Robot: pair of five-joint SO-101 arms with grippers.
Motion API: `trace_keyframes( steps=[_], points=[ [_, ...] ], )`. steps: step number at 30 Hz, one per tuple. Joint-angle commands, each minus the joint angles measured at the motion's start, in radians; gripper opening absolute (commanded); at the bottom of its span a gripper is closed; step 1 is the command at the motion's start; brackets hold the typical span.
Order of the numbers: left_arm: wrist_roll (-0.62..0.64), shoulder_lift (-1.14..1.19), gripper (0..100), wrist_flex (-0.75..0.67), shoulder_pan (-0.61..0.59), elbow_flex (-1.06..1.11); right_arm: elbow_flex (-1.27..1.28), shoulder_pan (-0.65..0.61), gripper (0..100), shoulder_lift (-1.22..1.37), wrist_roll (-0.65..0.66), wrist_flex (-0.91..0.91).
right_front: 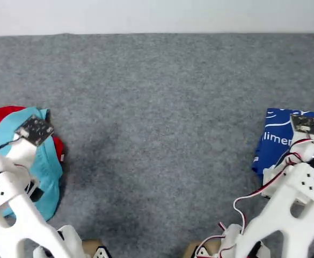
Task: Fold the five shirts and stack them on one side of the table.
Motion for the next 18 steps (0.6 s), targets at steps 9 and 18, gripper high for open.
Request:
trace_keyframes(
  steps=[9,18],
  points=[
    [-0.083,-0.018,21,-0.345,-0.043,0.372,-0.003,-0.004,1.3,-0.031,-0.008,0.044],
    [0.069,-0.028,0,-0.58,0.0,0.453,-0.003,-0.002,1.2,-0.031,-0.009,0.044]
  ],
)
